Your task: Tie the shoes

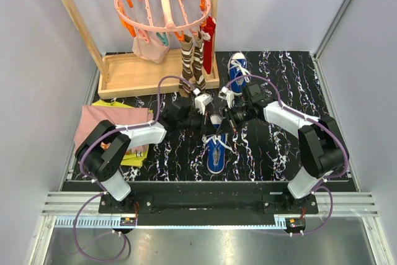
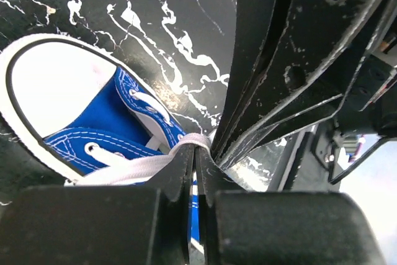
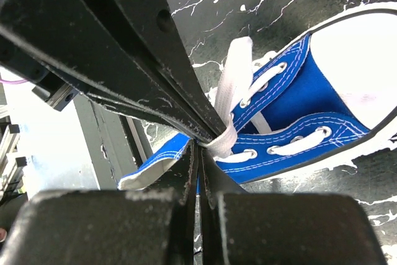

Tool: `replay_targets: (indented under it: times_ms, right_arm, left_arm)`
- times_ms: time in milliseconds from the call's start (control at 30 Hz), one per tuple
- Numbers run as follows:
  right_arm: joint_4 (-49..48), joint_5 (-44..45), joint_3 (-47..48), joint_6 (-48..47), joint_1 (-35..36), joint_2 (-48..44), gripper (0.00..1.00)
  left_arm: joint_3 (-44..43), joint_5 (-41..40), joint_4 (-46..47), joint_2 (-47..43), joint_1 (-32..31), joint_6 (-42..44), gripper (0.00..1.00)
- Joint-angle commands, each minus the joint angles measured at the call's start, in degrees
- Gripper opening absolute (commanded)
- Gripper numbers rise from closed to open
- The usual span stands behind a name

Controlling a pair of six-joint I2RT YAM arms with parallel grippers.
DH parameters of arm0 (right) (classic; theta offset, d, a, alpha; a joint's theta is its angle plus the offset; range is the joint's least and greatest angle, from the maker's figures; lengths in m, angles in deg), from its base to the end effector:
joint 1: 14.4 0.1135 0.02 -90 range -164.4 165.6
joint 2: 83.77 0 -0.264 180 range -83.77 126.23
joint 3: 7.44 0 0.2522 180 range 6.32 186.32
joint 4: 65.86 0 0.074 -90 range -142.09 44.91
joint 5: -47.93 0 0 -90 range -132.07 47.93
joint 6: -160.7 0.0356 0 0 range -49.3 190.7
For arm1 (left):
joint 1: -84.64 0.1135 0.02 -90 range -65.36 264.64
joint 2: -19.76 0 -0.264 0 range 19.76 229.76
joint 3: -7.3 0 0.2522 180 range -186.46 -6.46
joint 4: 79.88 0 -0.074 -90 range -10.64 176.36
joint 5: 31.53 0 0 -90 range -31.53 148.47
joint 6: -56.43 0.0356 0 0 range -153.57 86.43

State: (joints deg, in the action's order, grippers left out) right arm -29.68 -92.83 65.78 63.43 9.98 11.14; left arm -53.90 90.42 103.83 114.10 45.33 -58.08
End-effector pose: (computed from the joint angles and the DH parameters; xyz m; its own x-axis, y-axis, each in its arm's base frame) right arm 0.2876 0.1606 0.2016 -0.6846 -0.3981 -0.6106 -0.7288 0.3586 0.5833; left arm 0.2526 -0.2312 0.1877 -0.7169 0.1320 -0.6846 0.6559 0.4608 -0.5979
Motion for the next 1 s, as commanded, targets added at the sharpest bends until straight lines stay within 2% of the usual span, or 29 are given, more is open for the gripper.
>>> replay_targets:
  times_ms: [0,300,433,533,667,967]
  right_arm:
    - [-2.5,-2.1,-0.1,1.3,0.1,-0.2,0.0]
    - [-3.3,-1.2,0.2,2.0,0.1,0.1,0.0]
    - [-3.3,-2.0,-0.1,2.0,0.1,-0.1,0.0]
    - [-3.3,-2.1,-0.6,1.9,0.1,-0.2,0.02]
    - [-3.2,-2.1,-1.2,1.6,0.1,-0.3,0.1]
    - [-1.1,-2.1,-0.1,3.3,-3.7,-2.2,0.4]
  left_arm:
    - [1.3,4.6,9.9,0.4,0.3,-4.8,0.04]
    - [4.2,8.8,17.7,2.8,0.4,-12.8,0.05]
    - [5.1,9.2,22.9,4.1,0.5,-15.4,0.09]
    - [4.7,10.2,23.6,5.2,0.5,-16.5,0.11]
    - [5.4,11.3,27.3,6.6,1.0,-18.6,0.11]
    - [5.9,12.4,29.0,7.5,1.6,-19.3,0.11]
